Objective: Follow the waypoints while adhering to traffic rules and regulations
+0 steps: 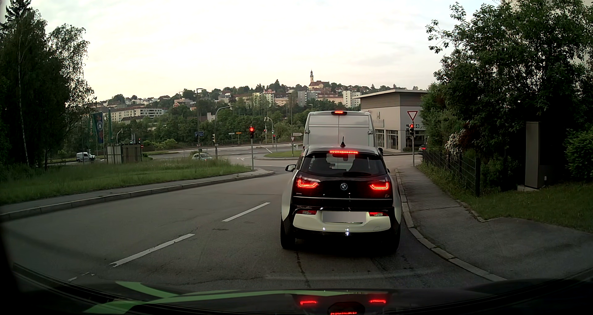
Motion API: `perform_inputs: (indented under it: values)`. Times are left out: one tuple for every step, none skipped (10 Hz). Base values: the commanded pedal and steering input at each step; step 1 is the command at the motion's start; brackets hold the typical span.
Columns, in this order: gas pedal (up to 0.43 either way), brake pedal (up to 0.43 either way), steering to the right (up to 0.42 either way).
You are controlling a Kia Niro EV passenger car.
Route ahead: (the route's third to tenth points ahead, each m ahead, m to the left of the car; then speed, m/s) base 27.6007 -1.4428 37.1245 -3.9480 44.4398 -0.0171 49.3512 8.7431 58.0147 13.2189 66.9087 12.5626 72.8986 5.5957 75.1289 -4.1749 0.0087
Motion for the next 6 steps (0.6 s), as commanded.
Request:
perform_inputs:
  values:
    - [0.000,0.335,0.021]
    - [0.000,0.341,0.020]
    - [0.000,0.341,0.021]
    - [0.000,0.341,0.020]
    - [0.000,0.341,0.021]
    - [0.000,0.341,0.021]
